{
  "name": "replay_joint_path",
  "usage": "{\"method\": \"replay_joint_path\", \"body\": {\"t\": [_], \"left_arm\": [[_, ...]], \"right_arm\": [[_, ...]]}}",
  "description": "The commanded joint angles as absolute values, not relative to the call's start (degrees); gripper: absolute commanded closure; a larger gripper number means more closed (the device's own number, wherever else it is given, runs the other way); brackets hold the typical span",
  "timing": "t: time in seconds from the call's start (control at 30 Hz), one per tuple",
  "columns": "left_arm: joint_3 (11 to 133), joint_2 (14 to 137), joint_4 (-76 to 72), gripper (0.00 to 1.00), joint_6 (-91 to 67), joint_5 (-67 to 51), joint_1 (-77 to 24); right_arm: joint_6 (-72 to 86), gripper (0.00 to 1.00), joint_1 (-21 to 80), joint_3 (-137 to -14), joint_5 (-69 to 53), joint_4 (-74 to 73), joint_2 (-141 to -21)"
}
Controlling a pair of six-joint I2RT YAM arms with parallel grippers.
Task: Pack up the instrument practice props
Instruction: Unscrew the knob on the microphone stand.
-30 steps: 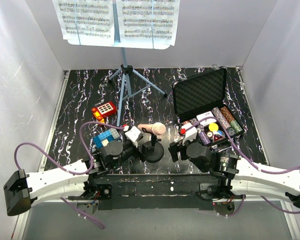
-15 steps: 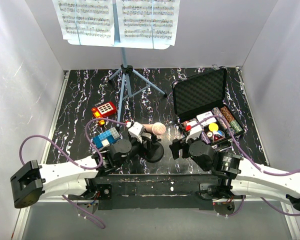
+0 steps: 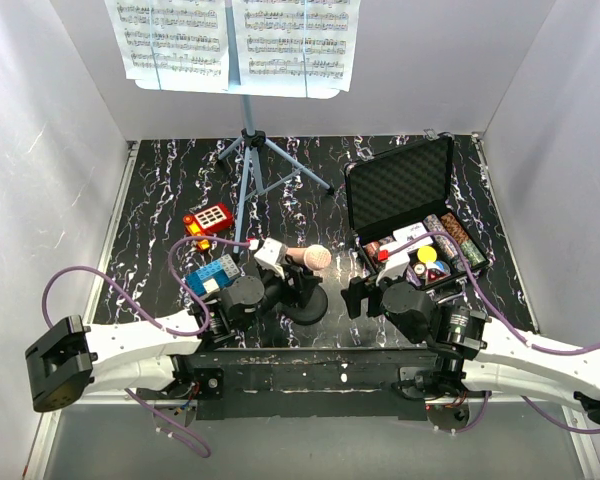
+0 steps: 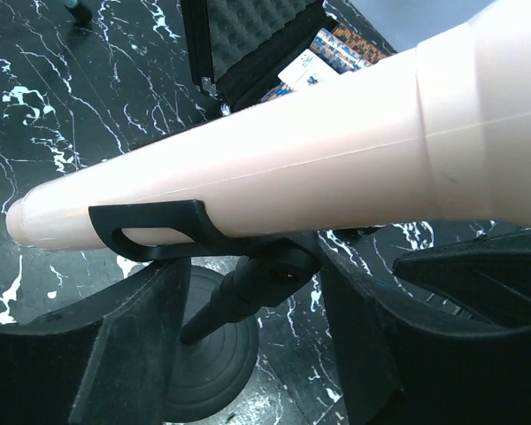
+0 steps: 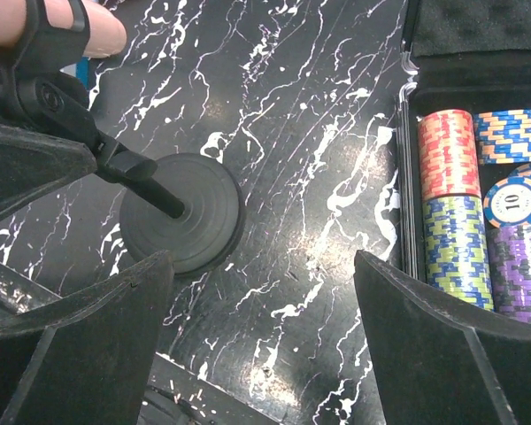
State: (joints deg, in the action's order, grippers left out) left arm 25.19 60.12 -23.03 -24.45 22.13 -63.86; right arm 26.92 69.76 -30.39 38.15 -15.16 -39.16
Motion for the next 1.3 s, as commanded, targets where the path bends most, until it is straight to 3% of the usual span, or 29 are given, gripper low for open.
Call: {"method": "replay_joint_path", "body": {"t": [0.0,0.63,0.93,1.07,1.27], "left_arm": [[26.9,60.2,-24.9,0.45,-23.3,23.7,-64.2],[23.9,55.0,-24.9,1.00,-10.2,13.9,-64.2],[23.2,53.9,-23.9,1.00,-5.8,4.3,-64.1],[22.4,53.2,-23.8,1.00,-5.2,2.6,-64.1],[23.4,52.6,-20.4,1.00,-3.5,1.8,-64.1]], "right_arm": [[28.3,0.09,69.5,-30.4,39.5,-15.4,-38.1],[27.2,0.12,69.4,-31.0,33.0,-12.7,-37.8],[24.0,0.12,69.3,-30.9,28.0,-10.5,-35.7],[16.1,0.18,69.4,-25.8,23.5,-1.3,-31.1],[6.7,0.18,69.3,-23.5,30.8,4.8,-28.0]]}}
